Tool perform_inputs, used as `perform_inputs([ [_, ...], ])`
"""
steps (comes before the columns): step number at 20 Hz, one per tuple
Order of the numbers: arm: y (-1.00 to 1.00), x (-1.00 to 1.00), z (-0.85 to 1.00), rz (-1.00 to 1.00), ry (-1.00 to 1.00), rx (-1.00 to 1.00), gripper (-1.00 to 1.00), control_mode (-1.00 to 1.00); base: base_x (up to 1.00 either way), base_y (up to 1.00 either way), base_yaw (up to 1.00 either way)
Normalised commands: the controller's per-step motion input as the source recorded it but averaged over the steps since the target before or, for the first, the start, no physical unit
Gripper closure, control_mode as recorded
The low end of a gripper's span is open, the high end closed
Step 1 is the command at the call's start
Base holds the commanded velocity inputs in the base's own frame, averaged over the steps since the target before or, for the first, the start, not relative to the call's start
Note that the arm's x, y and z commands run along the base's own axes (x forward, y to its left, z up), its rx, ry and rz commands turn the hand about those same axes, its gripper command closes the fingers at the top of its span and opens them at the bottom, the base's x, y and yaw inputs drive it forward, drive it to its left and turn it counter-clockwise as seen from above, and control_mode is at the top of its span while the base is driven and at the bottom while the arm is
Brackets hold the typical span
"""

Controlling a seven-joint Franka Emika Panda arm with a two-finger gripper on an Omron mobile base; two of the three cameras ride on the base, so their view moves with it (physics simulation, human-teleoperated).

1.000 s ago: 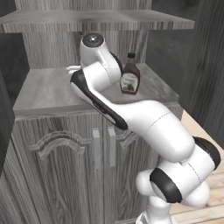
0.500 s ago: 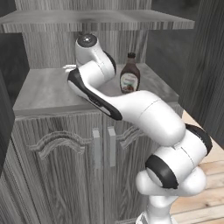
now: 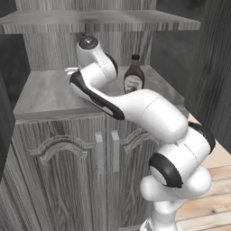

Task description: Move the shaker and syrup bottle from the cabinet to the dining counter.

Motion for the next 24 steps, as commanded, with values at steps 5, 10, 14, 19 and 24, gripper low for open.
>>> perform_inputs([
  [5, 0.00, 0.17, -0.18, 0.00, 0.03, 0.00, -1.00, -1.00, 0.00, 0.00, 0.00],
  [10, 0.00, 0.14, -0.15, 0.00, 0.02, 0.00, -1.00, -1.00, 0.00, 0.00, 0.00],
  [14, 0.02, 0.01, -0.07, 0.00, 0.00, 0.00, 1.00, -1.00, 0.00, 0.00, 0.00],
  [19, 0.00, -0.06, 0.00, 0.00, 0.00, 0.00, 1.00, -1.00, 0.00, 0.00, 0.00],
  [24, 0.00, -0.37, 0.08, 0.03, 0.00, 0.01, 1.00, -1.00, 0.00, 0.00, 0.00],
])
